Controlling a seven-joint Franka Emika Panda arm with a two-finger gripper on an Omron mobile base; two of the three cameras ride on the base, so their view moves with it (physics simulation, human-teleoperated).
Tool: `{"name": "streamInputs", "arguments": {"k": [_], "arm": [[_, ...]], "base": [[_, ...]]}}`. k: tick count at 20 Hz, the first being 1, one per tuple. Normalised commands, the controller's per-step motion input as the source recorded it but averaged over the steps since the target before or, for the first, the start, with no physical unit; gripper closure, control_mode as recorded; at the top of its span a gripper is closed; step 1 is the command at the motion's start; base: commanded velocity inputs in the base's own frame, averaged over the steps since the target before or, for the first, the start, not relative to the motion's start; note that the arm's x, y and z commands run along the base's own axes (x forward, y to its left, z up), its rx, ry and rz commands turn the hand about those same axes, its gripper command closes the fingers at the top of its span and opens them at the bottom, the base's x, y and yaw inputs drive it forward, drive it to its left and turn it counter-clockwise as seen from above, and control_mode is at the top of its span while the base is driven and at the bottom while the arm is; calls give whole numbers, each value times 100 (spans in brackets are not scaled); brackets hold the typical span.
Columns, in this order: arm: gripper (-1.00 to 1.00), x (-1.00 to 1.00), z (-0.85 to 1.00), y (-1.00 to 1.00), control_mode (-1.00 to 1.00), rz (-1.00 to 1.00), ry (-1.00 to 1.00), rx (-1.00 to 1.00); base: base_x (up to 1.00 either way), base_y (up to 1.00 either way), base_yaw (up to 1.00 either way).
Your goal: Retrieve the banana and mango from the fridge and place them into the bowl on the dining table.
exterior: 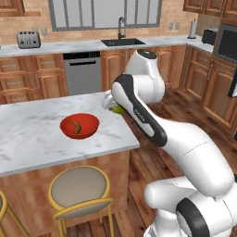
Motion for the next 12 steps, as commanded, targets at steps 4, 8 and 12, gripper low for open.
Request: {"name": "streamInputs", "arguments": {"k": [4, 8, 12], "arm": [[100, 57, -43, 37, -100, 9, 22, 11], [100, 48, -60, 53, -100, 2, 2, -12], [100, 55, -53, 39, -100, 0, 0, -17]], "base": [[0, 0, 0], [0, 0, 0], [0, 0, 0]]}}
